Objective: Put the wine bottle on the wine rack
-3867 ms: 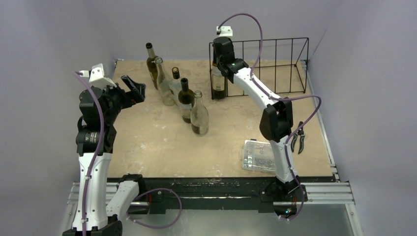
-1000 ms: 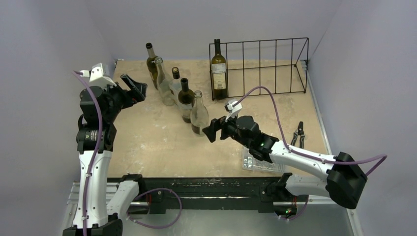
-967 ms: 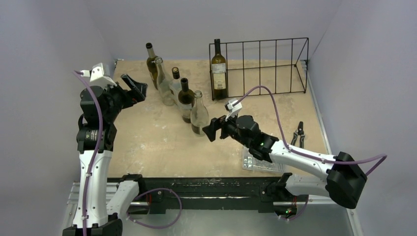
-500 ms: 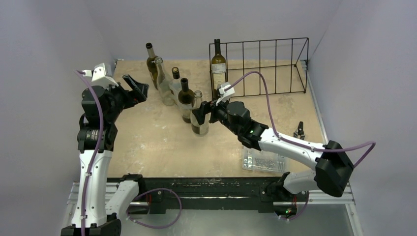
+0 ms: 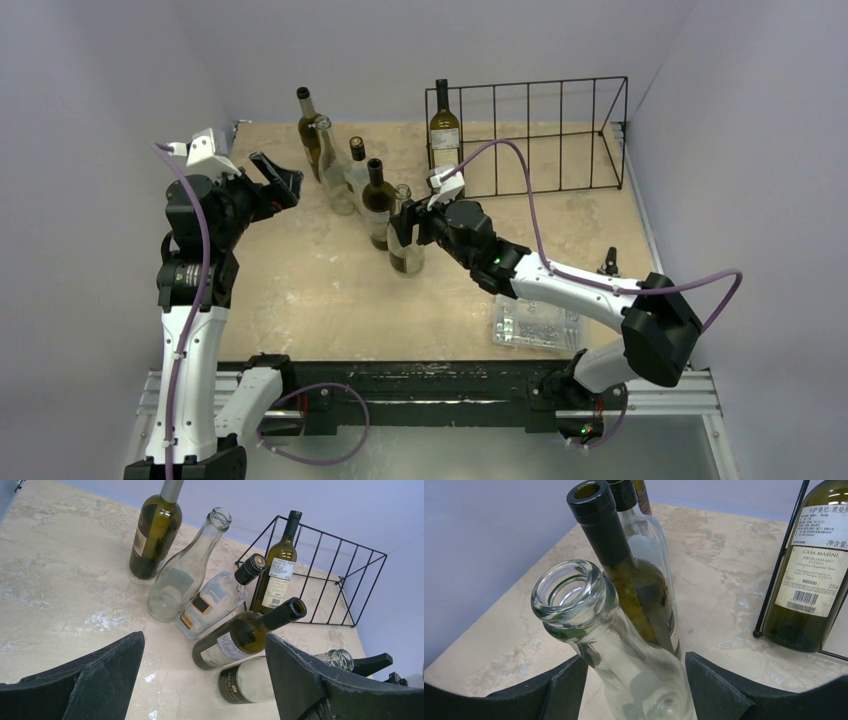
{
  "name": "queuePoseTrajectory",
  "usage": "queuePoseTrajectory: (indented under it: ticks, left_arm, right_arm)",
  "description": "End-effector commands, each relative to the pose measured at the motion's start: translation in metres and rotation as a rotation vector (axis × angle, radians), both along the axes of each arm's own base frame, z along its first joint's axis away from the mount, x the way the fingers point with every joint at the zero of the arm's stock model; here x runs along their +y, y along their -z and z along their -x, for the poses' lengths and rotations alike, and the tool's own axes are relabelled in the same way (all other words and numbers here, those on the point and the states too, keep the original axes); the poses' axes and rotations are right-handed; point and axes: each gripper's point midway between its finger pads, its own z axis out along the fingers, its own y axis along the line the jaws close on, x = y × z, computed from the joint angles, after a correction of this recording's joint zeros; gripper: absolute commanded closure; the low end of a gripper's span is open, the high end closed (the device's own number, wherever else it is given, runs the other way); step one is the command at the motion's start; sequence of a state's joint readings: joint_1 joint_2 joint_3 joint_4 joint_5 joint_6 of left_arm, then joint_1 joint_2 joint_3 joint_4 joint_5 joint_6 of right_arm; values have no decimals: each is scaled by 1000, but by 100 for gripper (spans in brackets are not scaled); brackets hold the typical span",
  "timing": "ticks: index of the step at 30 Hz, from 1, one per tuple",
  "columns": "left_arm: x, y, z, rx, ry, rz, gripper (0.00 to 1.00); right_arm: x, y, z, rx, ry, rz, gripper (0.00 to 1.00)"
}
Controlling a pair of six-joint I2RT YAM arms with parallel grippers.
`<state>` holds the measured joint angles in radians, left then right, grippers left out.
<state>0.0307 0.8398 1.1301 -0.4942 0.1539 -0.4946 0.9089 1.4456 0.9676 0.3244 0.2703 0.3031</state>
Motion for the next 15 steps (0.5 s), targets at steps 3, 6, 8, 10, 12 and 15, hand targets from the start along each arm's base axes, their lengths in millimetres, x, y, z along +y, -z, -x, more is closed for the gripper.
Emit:
queuePoseTrajectory:
  ticks: [3,6,8,10,12,15]
  left_arm:
    - [0,-13,0,-52,7,-2,10]
    - [-1,-14,0,-49,10,-2,10]
    - [0,-12,-1,-52,4,-2,10]
    - [0,-11,-2,-40,7,-4,10]
    - [0,-11,-2,-43,6,-5,10]
    - [1,-9,-3,-35,3,-4,10]
  right_arm:
    - [3,-22,-5,-61,9,-20,30]
    - [5,-21,-6,-74,5,-24,31]
    - [7,-20,-7,-63,6,-9,31]
    - [9,-19,-8,-68,-1,-11,32]
    - [10,-16,-9,-67,1,-8,32]
    - [14,-14,-10,-58,-5,-1,32]
